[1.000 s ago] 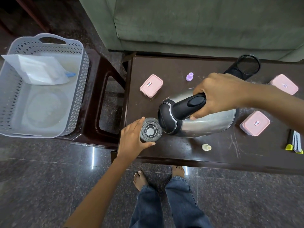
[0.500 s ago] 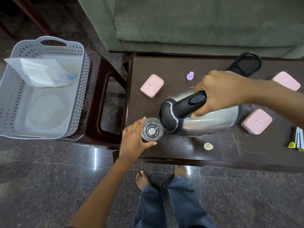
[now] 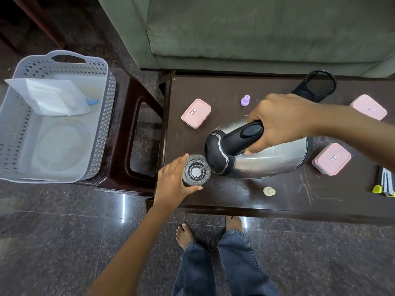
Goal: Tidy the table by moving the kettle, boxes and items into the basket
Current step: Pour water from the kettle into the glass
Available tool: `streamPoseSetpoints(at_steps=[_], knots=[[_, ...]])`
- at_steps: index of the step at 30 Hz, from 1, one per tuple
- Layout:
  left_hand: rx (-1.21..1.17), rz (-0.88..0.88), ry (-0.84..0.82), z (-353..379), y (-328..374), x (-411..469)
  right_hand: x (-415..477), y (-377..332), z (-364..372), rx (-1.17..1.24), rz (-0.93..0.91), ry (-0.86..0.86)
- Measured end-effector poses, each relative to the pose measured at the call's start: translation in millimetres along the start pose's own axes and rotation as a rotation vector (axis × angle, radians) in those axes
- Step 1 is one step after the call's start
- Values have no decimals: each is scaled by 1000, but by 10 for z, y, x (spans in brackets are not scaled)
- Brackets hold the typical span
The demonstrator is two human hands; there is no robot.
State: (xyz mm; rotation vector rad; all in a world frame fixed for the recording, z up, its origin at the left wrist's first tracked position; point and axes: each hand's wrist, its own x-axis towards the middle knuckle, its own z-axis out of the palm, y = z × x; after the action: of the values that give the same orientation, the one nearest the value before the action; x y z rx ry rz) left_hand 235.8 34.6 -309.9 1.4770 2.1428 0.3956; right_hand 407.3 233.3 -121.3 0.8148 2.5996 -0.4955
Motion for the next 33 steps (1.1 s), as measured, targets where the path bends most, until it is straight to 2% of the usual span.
streamPoseSetpoints(at_steps=[33], knots=[[16, -23, -12, -7, 26, -2, 8, -20, -41, 0, -21, -5]])
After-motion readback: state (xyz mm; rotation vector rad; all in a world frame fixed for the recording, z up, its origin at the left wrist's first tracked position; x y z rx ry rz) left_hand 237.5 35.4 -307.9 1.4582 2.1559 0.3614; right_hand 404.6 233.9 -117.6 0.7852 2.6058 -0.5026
